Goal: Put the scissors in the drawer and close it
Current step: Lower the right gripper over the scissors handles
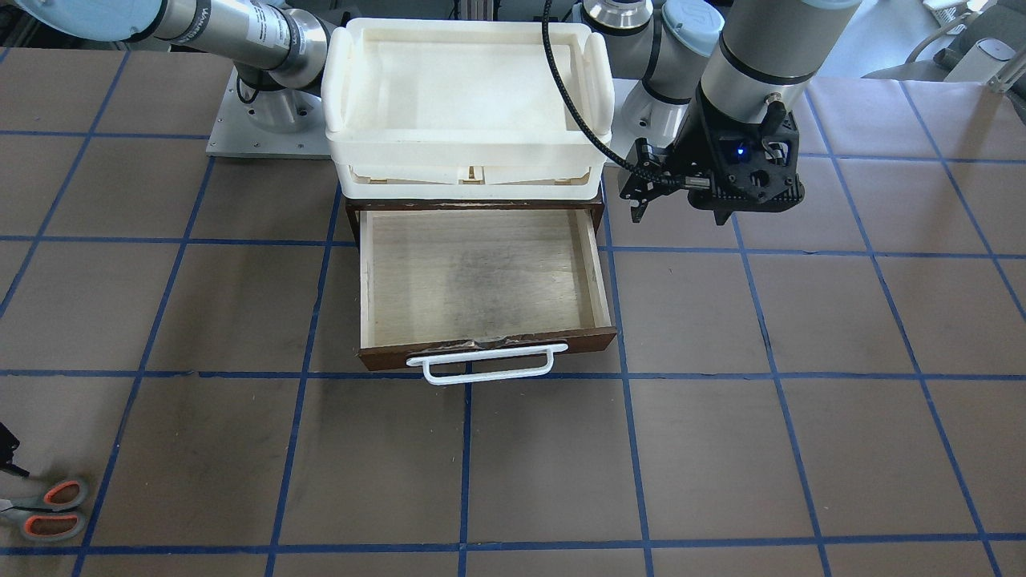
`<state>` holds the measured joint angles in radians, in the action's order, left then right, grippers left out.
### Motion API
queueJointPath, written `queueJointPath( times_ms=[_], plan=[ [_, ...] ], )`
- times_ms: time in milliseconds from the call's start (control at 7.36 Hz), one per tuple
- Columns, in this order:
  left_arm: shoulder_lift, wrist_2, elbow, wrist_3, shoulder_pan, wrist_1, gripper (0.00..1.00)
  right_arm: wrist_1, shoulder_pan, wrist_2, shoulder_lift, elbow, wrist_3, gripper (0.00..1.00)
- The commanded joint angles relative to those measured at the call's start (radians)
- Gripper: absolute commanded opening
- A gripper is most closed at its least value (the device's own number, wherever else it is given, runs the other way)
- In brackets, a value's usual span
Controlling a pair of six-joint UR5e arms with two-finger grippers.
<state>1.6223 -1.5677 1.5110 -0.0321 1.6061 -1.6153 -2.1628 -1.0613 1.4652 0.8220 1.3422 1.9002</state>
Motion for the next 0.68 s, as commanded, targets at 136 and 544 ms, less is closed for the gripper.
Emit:
queueJointPath(
  times_ms=[136,544],
  plan=[
    [0.002,0.0,0.0,0.0,0.002,0.0,1.0,0.018,0.0,0.001,-0.015,-0.008,0.002,0.59],
    [0.002,0.0,0.0,0.0,0.002,0.0,1.0,0.029,-0.002,0.001,-0.02,-0.011,-0.003,0.51]
  ],
)
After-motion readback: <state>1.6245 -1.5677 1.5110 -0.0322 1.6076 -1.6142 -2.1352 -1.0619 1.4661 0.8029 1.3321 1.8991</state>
